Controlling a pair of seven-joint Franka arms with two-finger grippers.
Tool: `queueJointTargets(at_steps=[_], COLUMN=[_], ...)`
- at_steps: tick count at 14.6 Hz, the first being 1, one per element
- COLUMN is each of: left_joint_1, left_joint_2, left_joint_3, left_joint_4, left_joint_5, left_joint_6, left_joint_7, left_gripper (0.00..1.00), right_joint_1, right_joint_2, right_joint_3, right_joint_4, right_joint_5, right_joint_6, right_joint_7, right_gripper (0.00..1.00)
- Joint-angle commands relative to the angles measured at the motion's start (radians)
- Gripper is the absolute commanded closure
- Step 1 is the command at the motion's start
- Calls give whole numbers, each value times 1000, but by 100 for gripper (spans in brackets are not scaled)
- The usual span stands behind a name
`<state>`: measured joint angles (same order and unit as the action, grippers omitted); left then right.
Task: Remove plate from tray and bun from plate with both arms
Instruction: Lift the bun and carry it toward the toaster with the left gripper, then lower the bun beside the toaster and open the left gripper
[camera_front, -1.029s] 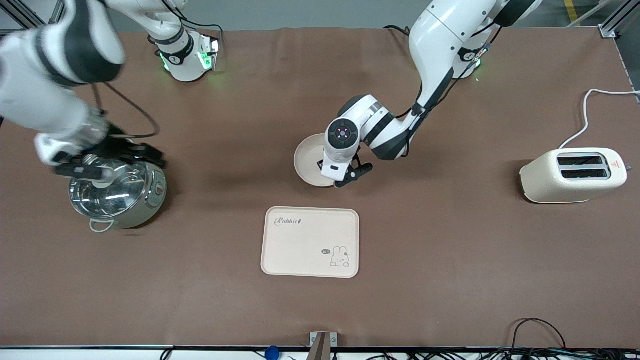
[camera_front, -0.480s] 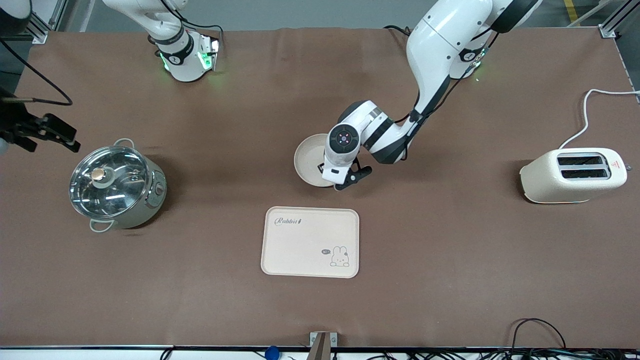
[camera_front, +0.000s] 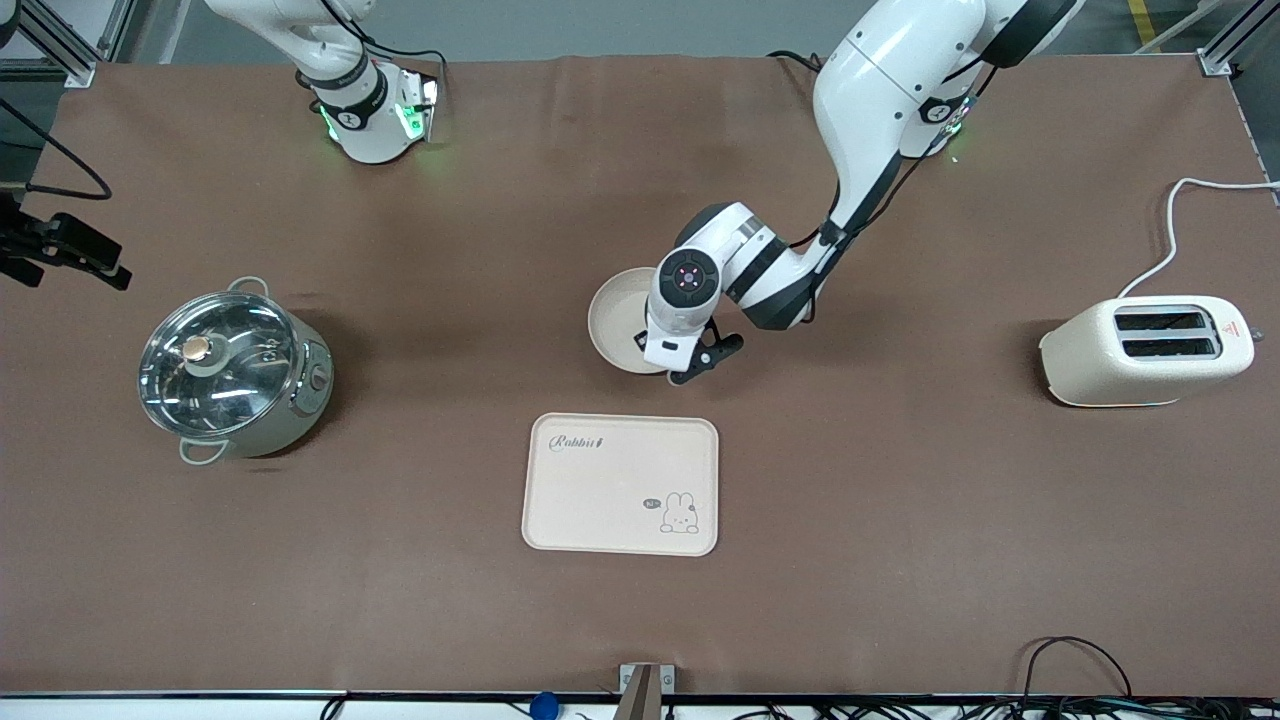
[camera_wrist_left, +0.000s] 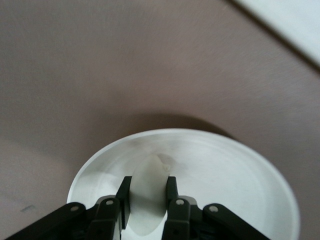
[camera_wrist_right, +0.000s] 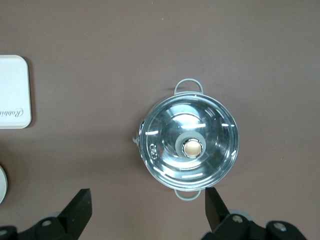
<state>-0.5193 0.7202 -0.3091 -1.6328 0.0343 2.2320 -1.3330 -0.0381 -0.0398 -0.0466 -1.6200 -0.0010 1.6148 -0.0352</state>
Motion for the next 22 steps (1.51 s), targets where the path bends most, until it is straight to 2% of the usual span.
queueJointTargets(at_steps=[1, 5, 7, 10, 13, 16, 17, 18, 19, 20, 22], left_joint_1=[36, 186, 281, 431, 517, 561, 573, 574, 575, 578, 576], left_joint_2=[-94, -139, -133, -73, -41, -22, -16, -10, -10, -11, -22], left_joint_3=[5, 8, 7, 5, 5, 5, 5, 5, 5, 5, 5], left_joint_4=[23, 41, 27, 21, 13, -1, -1, -1, -1, 1, 7], left_joint_5=[18, 26, 103, 226, 260, 260, 263, 263, 262, 262, 262], left_joint_6=[-67, -107, -111, -114, -114, -114, -109, -107, -104, -104, -104], left_joint_7=[-17, 35, 63, 81, 141, 166, 166, 166, 166, 166, 166], left_gripper=[67, 64, 64, 61, 60, 56, 50, 34, 12, 1, 0], right_joint_1=[6, 12, 15, 15, 20, 23, 23, 23, 23, 23, 23], right_joint_2=[0, -2, -2, -8, -20, -18, -18, -18, -17, -17, -14], right_joint_3=[2, 2, 2, 1, 1, -4, -6, -6, -6, -6, -6], right_joint_4=[35, 35, 35, 35, 34, 34, 35, 34, 34, 34, 34], right_joint_5=[-17, -19, -19, -19, -19, -19, -19, -19, -19, -19, -19], right_joint_6=[-48, -68, -99, -128, -141, -138, -138, -136, -134, -131, -128], right_joint_7=[-5, -8, -6, -6, -5, -5, -5, -5, -5, -5, 0], right_gripper=[0, 0, 0, 0, 0, 0, 0, 0, 0, 0, 0])
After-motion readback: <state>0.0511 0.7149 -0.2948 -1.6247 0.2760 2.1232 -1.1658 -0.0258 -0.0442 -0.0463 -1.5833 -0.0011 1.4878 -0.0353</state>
